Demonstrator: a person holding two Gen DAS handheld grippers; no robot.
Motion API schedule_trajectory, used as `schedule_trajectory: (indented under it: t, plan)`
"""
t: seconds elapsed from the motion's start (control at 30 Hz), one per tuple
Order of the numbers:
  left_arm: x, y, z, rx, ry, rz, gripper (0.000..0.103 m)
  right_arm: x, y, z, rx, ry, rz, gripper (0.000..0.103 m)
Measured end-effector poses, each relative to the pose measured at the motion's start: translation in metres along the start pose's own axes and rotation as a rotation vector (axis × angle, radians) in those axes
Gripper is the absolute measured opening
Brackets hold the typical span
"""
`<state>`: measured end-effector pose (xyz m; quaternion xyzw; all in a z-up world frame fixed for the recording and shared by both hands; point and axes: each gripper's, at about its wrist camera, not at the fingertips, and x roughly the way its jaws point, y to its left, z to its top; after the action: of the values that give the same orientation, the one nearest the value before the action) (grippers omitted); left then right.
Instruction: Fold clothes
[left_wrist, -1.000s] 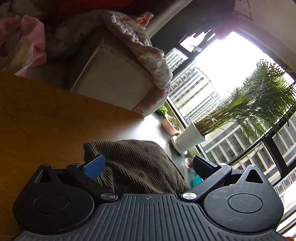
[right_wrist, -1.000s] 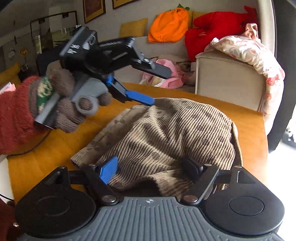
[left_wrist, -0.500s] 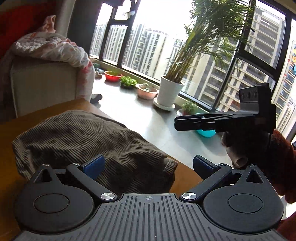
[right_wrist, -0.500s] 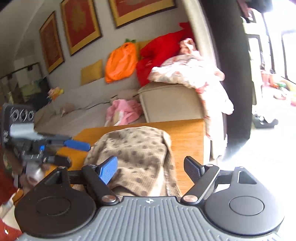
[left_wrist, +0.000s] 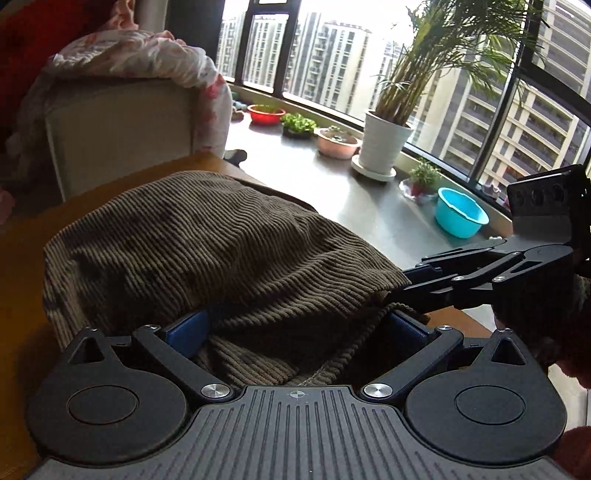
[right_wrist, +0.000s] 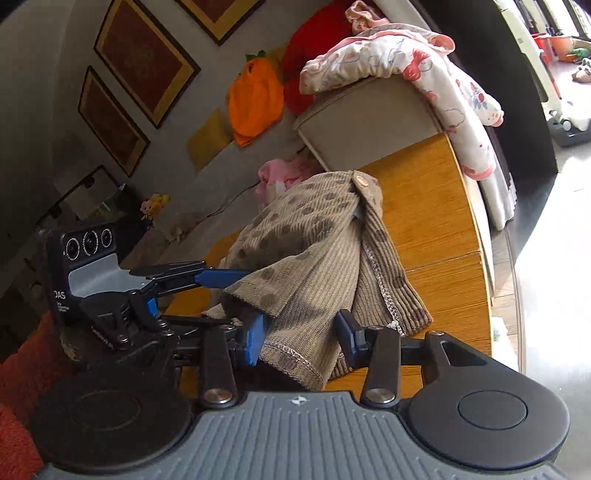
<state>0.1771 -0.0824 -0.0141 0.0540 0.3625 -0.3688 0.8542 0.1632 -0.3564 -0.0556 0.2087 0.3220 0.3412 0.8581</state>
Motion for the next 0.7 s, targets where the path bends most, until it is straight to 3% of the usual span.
schedule_trajectory:
  t: [0.07, 0.13, 0.23, 0.3, 0.47, 0.57, 0.7]
  plan:
    - [-0.008, 0.005, -0.001, -0.013, 0.006, 0.02, 0.103, -0.007, 0.01, 0.003, -0.058, -0.016, 0.026, 0.043]
    - [-0.018, 0.009, -0.003, -0.036, 0.009, -0.006, 0.103, -0.016, 0.009, 0.012, -0.09, -0.053, 0.035, 0.044]
    - [-0.03, 0.007, -0.005, -0.058, -0.019, -0.096, 0.103, -0.022, -0.016, 0.032, -0.005, -0.101, 0.012, 0.05]
    - [-0.033, 0.002, -0.004, -0.056, -0.037, -0.13, 0.103, -0.014, -0.038, 0.045, 0.104, -0.101, 0.048, 0.056]
    - [-0.032, -0.005, -0.003, -0.05, -0.044, -0.136, 0.103, 0.023, -0.071, 0.062, 0.246, -0.066, 0.149, 0.06]
    - [-0.034, 0.002, -0.005, -0.071, -0.058, -0.133, 0.103, 0.048, -0.076, 0.062, 0.288, 0.007, 0.187, 0.061]
    - [-0.043, 0.021, -0.009, -0.131, -0.094, -0.131, 0.103, 0.047, -0.062, 0.04, 0.248, 0.093, 0.181, 0.063]
